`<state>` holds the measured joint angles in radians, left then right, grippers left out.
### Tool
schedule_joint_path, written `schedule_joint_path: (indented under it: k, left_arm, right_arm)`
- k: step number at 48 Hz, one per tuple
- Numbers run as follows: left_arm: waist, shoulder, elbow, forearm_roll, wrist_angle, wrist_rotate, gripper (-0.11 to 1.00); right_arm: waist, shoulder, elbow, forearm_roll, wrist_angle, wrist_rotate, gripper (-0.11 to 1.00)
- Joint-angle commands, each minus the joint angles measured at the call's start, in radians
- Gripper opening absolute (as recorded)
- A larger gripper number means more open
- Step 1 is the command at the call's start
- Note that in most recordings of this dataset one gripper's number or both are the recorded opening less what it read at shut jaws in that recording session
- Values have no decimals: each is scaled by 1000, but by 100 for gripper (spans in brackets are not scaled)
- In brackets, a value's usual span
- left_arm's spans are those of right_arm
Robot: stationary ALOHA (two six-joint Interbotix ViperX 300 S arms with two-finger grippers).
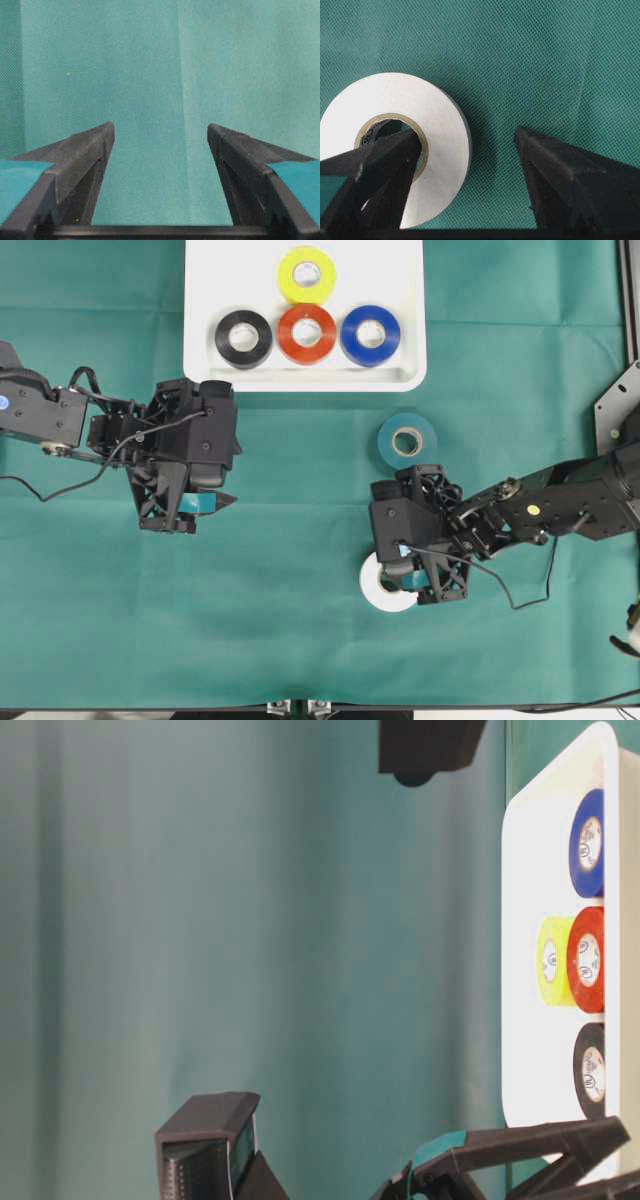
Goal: Put the tape alternately from left to right into the white case.
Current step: 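Insert the right gripper into the white roll's hole and close, then lift the white roll and carry it into the tray's top-right corner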
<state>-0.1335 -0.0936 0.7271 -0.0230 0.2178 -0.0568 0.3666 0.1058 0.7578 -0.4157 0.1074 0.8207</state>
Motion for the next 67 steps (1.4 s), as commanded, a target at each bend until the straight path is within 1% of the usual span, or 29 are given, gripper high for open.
schedule_joint_path:
  k: [1,4,7,10,11,31,36,42,52,60,67]
  left_arm:
    - [0,-15,-8,0,-6,0,93]
    - [0,-14,-6,0,-6,0,93]
    - [2,-14,-5,0,-6,0,93]
    - [0,-14,-5,0,-6,0,93]
    - [2,-14,-5,0,-8,0,93]
    - [2,-15,-5,0,-6,0,93]
    - [0,-15,-5,0,-6,0,93]
    - [0,-15,-5,0,-6,0,93]
    - [0,-15,-5,0,-6,0,93]
    - [2,-15,-5,0,-8,0,93]
    - [2,-15,-5,0,-6,0,93]
  right_arm:
    - [2,-11,-17,0,5,0,79]
    - [3,-11,-21,0,5,0,70]
    - [3,-11,-29,0,2,-2,54]
    - [6,-12,-34,-3,0,-5,35]
    - [8,-14,-35,-3,-2,-5,32]
    - [9,-83,-35,-6,3,-14,32]
    - [-5,-126,-31,-23,25,-18,32]
    - [-35,-189,-31,-46,66,-18,32]
    - [-94,-250,-18,-84,123,-18,32]
    - [-160,-287,-12,-121,155,-18,32]
    - [-227,-314,-12,-164,160,-18,32]
